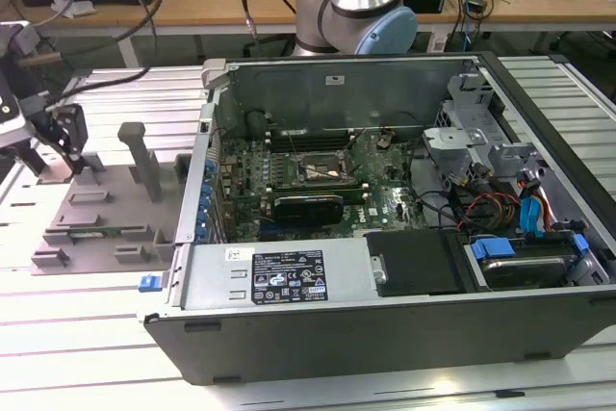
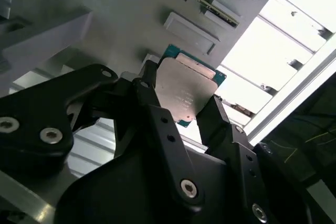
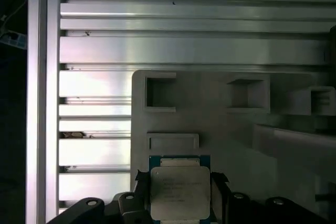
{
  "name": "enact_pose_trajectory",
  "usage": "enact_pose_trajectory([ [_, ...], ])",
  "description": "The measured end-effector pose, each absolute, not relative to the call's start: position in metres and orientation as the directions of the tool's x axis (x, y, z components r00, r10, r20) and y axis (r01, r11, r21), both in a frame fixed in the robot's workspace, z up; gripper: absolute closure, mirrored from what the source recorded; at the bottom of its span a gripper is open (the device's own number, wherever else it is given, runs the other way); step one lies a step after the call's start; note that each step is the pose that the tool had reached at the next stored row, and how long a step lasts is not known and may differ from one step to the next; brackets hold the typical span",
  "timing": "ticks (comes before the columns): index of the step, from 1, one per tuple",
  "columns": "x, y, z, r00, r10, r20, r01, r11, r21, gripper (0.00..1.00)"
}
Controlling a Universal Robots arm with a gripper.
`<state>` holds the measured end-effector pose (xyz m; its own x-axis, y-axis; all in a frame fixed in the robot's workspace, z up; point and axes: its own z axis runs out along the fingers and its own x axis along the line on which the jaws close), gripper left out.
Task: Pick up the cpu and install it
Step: 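Pick up the cpu and move it towards the insertion slot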
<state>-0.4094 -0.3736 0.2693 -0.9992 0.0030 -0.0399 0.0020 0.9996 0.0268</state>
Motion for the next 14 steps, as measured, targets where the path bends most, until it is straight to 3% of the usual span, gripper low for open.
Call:
enact_pose_trajectory([
  [5, -0.409, -0.374, 0.294, -0.999, 0.003, -0.04, 0.002, 1.0, 0.027, 0.45],
  [14, -0.408, -0.373, 0.372, -0.999, 0.003, -0.04, 0.002, 1.0, 0.027, 0.45],
])
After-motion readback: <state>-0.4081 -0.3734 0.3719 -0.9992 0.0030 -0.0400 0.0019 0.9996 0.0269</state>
